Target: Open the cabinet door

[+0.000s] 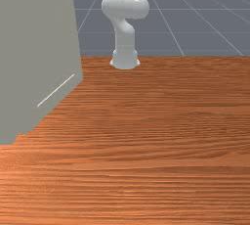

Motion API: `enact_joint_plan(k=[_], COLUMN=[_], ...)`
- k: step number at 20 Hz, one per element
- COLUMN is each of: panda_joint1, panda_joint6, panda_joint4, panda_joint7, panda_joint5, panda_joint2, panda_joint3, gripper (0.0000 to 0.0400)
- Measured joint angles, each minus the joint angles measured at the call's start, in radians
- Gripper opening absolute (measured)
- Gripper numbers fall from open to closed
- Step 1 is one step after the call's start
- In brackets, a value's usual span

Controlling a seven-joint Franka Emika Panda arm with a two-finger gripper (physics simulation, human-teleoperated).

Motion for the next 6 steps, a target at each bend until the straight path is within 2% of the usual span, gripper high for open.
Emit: enact_joint_plan(k=[1,2,3,6], panda_joint1=[-0.003,0.008,0.016,0.057], panda_joint6=[0.005,0.024,0.045,0.087], panda_joint4=[-0.008,-0.008,-0.005,0.01], panda_joint7=[0.03,0.057,0.083,0.159], panda_joint5=[0.001,0.001,0.0,0.011], panda_joint2=[0.0,0.025,0.054,0.128], panda_joint3=[0.034,0.073,0.108,0.218], gripper=[0.0,0.0152,0.0208,0.0228])
